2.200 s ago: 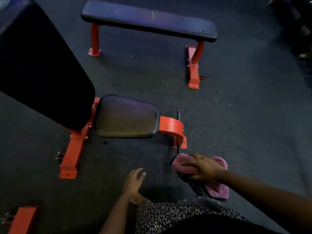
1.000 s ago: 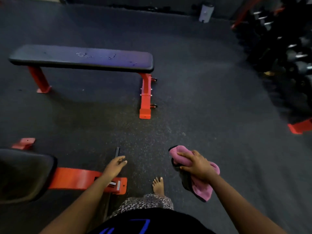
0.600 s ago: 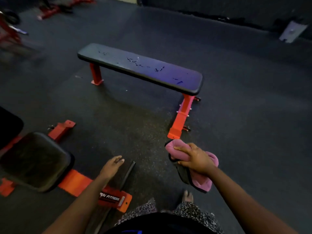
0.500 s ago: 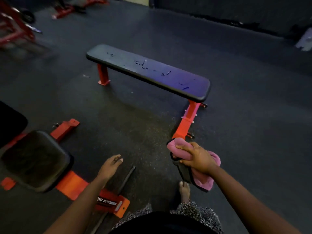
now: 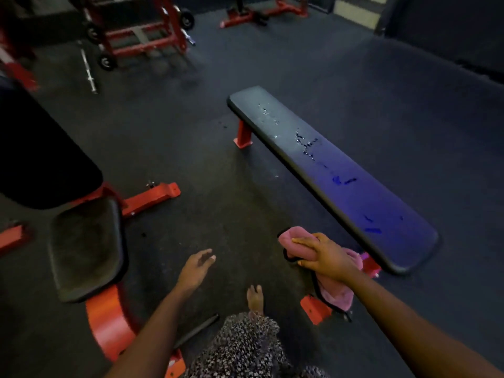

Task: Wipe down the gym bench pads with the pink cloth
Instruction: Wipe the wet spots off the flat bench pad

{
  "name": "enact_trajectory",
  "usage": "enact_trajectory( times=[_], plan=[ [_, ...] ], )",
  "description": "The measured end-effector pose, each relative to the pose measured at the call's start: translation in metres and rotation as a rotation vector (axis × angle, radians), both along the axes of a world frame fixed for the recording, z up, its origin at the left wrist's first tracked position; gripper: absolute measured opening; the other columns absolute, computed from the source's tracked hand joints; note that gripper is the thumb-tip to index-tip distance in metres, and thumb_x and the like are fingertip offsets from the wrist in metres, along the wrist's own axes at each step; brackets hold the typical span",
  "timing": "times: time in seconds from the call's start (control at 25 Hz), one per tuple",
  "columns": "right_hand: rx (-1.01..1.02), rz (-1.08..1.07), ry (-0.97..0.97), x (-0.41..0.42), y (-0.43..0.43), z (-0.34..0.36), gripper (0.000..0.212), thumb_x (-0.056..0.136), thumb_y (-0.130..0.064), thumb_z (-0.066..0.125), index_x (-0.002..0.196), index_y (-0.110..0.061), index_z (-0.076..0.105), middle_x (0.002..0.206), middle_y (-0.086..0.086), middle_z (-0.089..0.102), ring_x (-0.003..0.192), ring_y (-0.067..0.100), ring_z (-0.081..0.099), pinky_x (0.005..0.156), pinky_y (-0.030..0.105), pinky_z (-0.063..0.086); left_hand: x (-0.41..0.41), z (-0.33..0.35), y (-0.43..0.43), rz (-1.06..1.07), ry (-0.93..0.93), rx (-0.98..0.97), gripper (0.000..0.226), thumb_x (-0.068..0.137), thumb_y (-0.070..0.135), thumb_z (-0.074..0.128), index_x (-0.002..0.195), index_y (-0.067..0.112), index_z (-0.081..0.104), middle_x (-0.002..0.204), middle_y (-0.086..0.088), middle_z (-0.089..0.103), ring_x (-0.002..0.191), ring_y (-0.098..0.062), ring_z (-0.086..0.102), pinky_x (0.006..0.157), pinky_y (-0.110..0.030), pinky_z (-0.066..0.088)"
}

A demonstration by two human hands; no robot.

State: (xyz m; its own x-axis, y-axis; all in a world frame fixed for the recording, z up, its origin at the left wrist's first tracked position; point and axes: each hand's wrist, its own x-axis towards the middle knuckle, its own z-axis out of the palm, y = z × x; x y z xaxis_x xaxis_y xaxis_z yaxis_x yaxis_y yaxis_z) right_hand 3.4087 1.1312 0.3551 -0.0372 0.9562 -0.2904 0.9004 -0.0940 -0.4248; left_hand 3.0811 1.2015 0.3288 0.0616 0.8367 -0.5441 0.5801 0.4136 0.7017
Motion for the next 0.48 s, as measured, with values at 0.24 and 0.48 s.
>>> enact_trajectory(
  times=[0.24,0.48],
  plan=[
    [-0.162,0.139,-0.011,-0.006,0.166,-0.023,0.058,0.084,-0.045,0.06,0.136,-0.044,0.034,0.127,-0.001,0.041,0.106,0.011,0.045,0.093,0.029,0.04,-0.029,-0.038,0.092,0.06,0.118,-0.175,0.036,0.093,0.022,0.056,0.125,0.005,0.057,0.134,-0.014,0.054,0.125,-0.025,0.049,0.103,-0.029,0.036],
    [-0.123,0.221,0.008,0.006,0.328,-0.006,0.059,0.084,-0.044,0.062,0.137,-0.044,0.035,0.128,-0.002,0.04,0.108,0.013,0.047,0.092,0.025,0.038,-0.011,-0.032,0.24,0.204,0.067,-0.168,0.037,0.094,0.017,0.054,0.127,0.001,0.054,0.135,-0.013,0.052,0.125,-0.026,0.049,0.102,-0.029,0.035]
  ],
)
